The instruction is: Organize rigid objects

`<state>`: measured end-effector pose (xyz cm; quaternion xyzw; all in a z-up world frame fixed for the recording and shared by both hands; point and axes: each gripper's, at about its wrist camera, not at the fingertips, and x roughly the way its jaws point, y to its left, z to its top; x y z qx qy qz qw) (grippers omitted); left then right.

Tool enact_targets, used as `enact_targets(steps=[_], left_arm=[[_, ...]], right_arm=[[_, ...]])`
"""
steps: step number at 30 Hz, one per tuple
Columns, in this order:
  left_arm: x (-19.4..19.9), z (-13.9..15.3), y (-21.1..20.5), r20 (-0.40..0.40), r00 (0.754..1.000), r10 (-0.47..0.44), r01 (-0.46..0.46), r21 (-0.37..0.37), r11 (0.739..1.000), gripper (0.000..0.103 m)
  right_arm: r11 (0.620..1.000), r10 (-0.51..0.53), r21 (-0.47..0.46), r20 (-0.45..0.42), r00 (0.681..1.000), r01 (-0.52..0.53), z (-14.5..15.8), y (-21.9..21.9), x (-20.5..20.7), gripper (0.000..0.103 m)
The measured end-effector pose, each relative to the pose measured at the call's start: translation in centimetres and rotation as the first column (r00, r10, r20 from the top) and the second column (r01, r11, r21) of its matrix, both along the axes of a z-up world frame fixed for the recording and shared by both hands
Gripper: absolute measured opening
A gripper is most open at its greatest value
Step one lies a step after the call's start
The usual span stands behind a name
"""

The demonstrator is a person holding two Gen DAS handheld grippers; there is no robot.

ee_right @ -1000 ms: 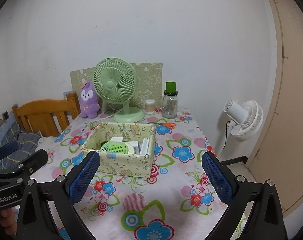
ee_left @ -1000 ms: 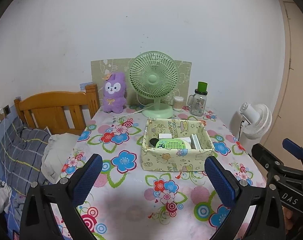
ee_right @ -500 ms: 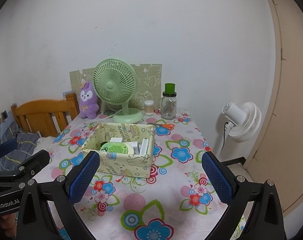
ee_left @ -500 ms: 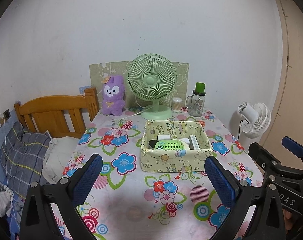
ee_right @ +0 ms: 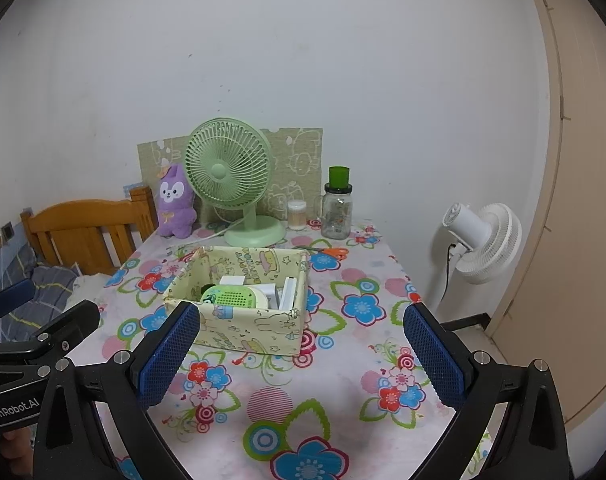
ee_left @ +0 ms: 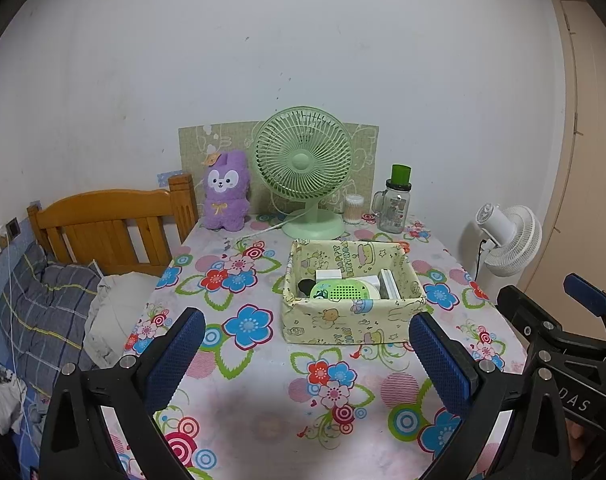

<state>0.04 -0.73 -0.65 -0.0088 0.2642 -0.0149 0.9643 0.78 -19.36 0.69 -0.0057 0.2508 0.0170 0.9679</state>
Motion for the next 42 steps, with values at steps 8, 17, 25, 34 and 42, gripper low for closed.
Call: enact_targets(steps=[8, 17, 25, 34, 42], left_arm=[[0.1, 0.1, 0.6, 0.002, 1.0, 0.013, -0.013, 0.006, 1.0, 0.103], [0.2, 0.0, 1.2, -0.002, 1.0, 0.014, -0.014, 0.005, 1.0, 0.103], [0.3, -0.1, 1.1, -0.003, 1.0, 0.008, -0.008, 0.001, 1.0, 0.103], [0.3, -0.1, 1.0, -0.003, 1.0, 0.008, -0.008, 0.002, 1.0, 0.103], [0.3, 0.0, 1.1, 0.0, 1.0, 0.009, -0.009, 0.003, 1.0, 0.103]], right_arm=[[1.0, 0.015, 0.004, -0.004, 1.0, -0.015, 0.1, 0.5, 0.3, 0.103], [1.0, 0.016, 0.003, -0.011, 1.0, -0.016, -0.1, 0.9, 0.6, 0.103], [1.0, 0.012, -0.002, -0.007, 1.0, -0.012, -0.1, 1.0, 0.6, 0.103], [1.0, 0.011, -0.002, -0.007, 1.0, -0.011, -0.2, 1.0, 0.6, 0.103], [1.0, 0.011, -0.001, -0.007, 1.0, -0.011, -0.2, 1.0, 0.6, 0.103]])
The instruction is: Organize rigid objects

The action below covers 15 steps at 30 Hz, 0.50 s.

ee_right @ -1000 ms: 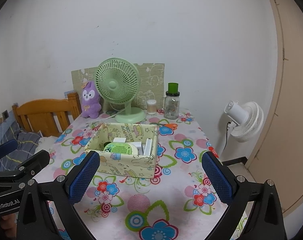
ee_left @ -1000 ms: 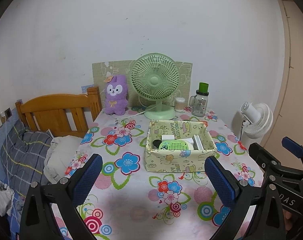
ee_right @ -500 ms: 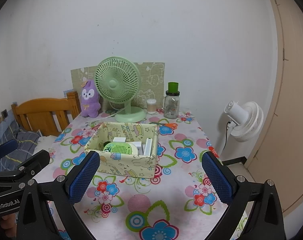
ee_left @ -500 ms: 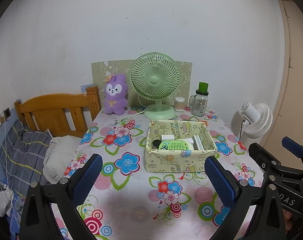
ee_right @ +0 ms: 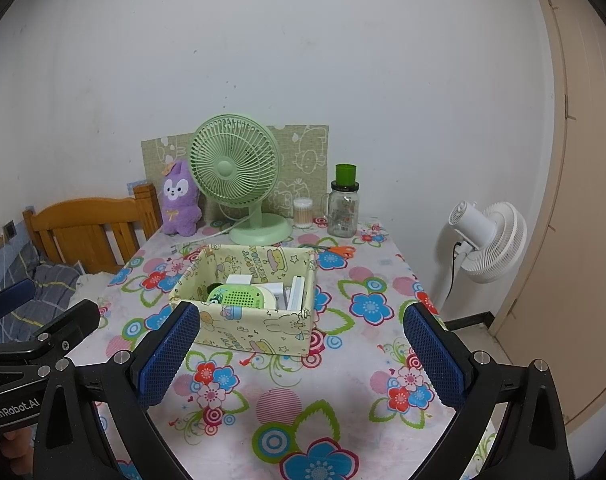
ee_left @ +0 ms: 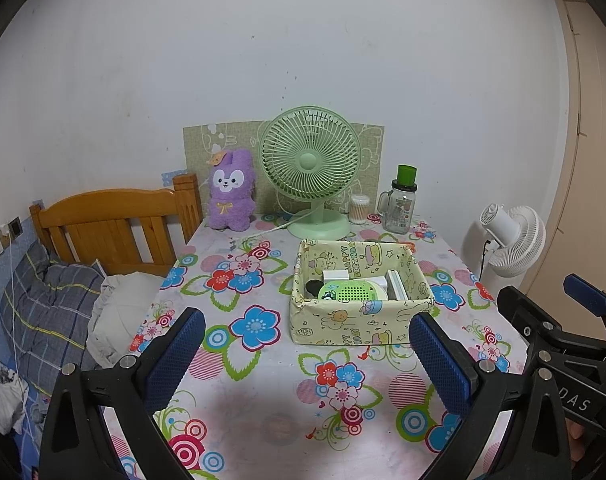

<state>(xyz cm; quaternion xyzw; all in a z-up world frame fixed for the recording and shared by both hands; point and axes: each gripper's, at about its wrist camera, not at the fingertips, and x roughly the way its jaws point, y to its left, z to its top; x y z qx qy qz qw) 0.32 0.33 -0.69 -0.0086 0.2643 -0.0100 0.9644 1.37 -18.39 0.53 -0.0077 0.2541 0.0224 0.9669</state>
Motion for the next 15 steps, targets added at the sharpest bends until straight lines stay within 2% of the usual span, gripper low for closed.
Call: enact_targets(steps=[15], left_arm=[[-0.14, 0.1, 0.16, -0.005, 1.0, 0.0, 0.0, -0.002, 1.0, 0.103]], right_arm=[[1.0, -0.005, 0.001, -0.002, 1.0, 0.005, 0.02, 0.06, -0.14, 0.103]])
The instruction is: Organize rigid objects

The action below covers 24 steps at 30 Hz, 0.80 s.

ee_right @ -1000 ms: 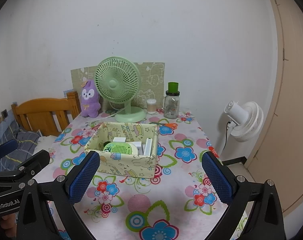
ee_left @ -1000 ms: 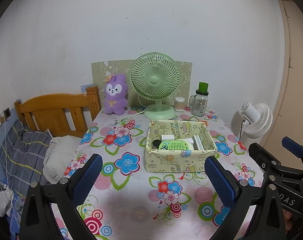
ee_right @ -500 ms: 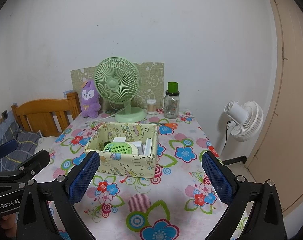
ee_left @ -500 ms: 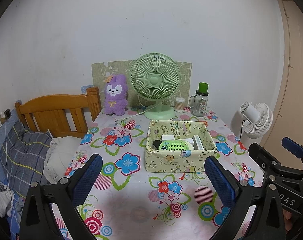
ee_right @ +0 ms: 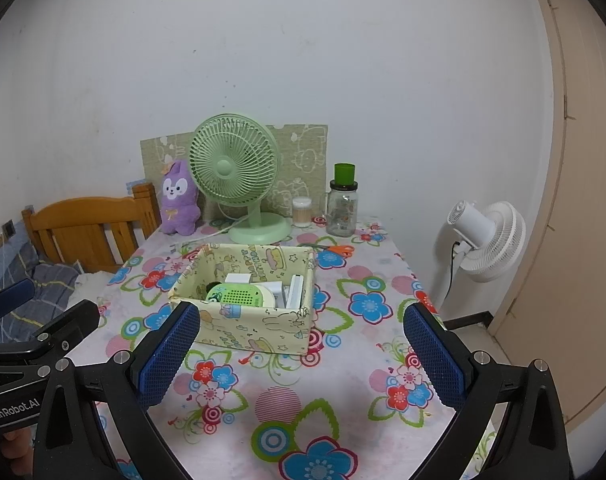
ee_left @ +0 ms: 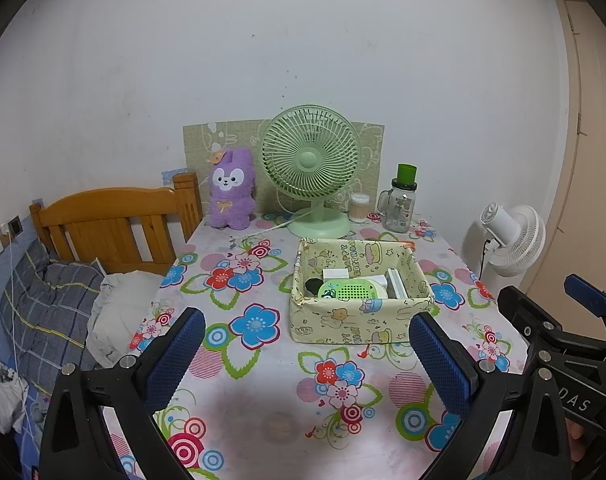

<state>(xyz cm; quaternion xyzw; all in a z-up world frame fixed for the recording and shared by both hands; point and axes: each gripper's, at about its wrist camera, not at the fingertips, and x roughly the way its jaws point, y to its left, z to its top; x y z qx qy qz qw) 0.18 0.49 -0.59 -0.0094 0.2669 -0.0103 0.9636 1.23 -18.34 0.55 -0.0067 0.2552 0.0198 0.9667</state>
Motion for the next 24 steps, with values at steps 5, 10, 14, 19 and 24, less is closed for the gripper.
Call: enact_targets(steps=[5, 10, 14, 19, 24], left_arm=[[0.03, 0.03, -0.07, -0.001, 1.0, 0.006, -0.006, 0.004, 1.0, 0.103], [0.1, -0.06, -0.04, -0.004, 1.0, 0.007, -0.007, -0.001, 1.0, 0.103], [0.19, -0.13, -0.01, -0.004, 1.0, 0.007, -0.007, -0.003, 1.0, 0.103], [0.15, -0.24, -0.13, -0.004, 1.0, 0.006, -0.006, -0.005, 1.0, 0.103], [0.18, -0.27, -0.09, -0.001, 1.0, 0.007, -0.007, -0.006, 1.0, 0.103]], right_arm=[[1.0, 0.006, 0.001, -0.002, 1.0, -0.006, -0.04, 0.02, 0.06, 0.103], [1.0, 0.005, 0.002, -0.004, 1.0, -0.005, -0.09, 0.06, 0.11, 0.103], [1.0, 0.005, 0.003, -0.005, 1.0, -0.005, -0.1, 0.06, 0.16, 0.103], [1.0, 0.004, 0.004, -0.008, 1.0, -0.004, -0.2, 0.0, 0.28, 0.103], [1.0, 0.004, 0.005, -0.004, 1.0, -0.004, -0.2, 0.02, 0.16, 0.103]])
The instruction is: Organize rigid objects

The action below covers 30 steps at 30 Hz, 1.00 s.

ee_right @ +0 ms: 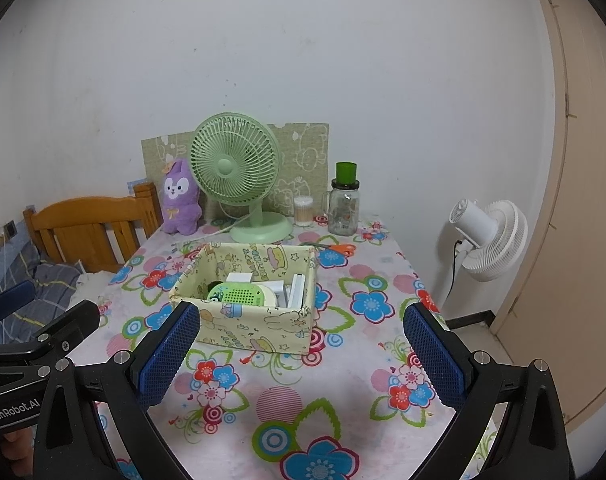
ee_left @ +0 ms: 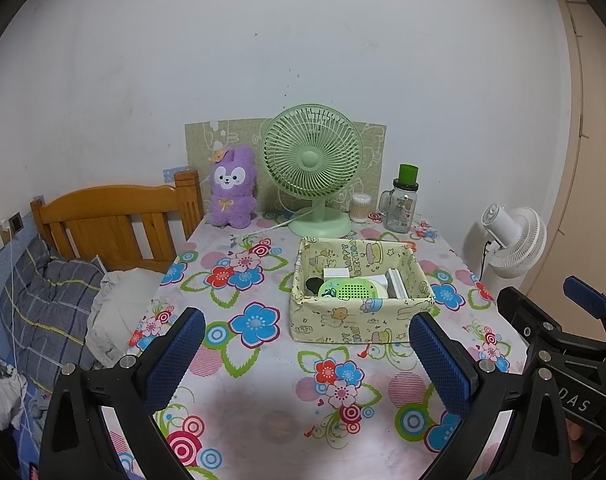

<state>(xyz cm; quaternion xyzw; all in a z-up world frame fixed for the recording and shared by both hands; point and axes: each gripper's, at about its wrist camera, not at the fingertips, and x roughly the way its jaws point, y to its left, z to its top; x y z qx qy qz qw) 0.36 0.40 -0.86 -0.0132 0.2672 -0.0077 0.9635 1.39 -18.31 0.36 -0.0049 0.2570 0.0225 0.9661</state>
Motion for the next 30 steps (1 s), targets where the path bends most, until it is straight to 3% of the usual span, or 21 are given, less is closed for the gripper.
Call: enact_targets(steps=[30], left_arm=[[-0.4, 0.02, 0.15, 0.007, 1.0, 0.002, -0.002, -0.004, 1.0, 0.103]], right_arm=[[1.0, 0.001, 0.005, 0.005, 1.0, -0.001, -0.02, -0.13, 0.05, 0.103]])
